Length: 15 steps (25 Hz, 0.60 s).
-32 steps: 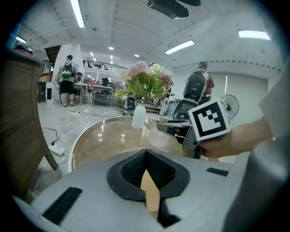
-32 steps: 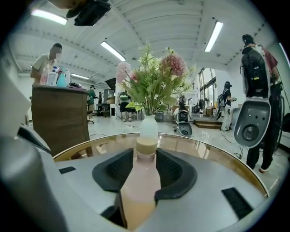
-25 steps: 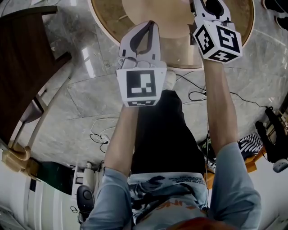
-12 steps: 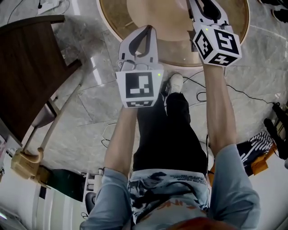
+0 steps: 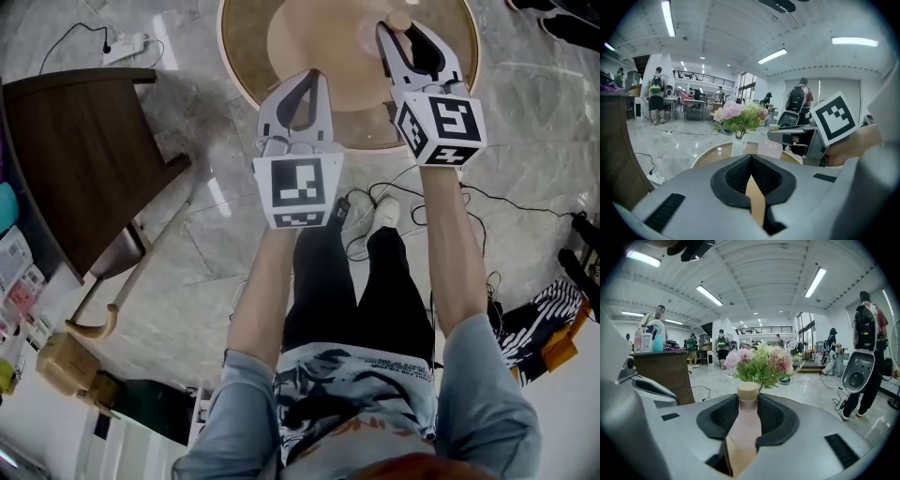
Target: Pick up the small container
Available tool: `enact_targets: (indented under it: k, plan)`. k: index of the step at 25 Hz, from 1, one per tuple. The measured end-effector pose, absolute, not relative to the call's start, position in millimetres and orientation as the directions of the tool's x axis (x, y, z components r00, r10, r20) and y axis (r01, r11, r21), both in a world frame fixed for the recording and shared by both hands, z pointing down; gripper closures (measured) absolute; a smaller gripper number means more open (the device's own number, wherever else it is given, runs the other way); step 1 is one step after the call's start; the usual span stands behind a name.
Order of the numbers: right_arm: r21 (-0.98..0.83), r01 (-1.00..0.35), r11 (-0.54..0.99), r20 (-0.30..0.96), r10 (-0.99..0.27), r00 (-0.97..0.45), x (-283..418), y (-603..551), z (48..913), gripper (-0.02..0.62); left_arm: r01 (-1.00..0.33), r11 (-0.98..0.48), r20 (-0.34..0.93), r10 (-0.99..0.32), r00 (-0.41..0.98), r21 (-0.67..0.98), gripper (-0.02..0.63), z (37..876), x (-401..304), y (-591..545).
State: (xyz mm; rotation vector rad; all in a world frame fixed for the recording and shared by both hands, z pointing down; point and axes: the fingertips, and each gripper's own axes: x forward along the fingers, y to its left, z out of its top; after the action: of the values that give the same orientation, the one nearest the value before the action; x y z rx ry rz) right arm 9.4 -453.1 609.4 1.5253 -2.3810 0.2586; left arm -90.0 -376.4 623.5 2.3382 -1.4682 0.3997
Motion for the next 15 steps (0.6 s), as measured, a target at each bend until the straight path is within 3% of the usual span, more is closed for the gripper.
enact_targets:
  k: [7, 15]
  plan:
    - [0.001, -0.906, 0.423, 0.315, -0.86, -0.402, 32, -431, 531, 0.457, -0.899, -0.429, 0.378, -0.82, 0.429, 0.09, 0.583, 544, -62, -372]
    - [0.009, -0.888, 0.459, 0.267, -0.857, -0.44, 74, -383, 424, 0.457, -0.927, -0.365, 0.353, -0.859, 0.371, 0.088, 0.583, 446, -24, -332]
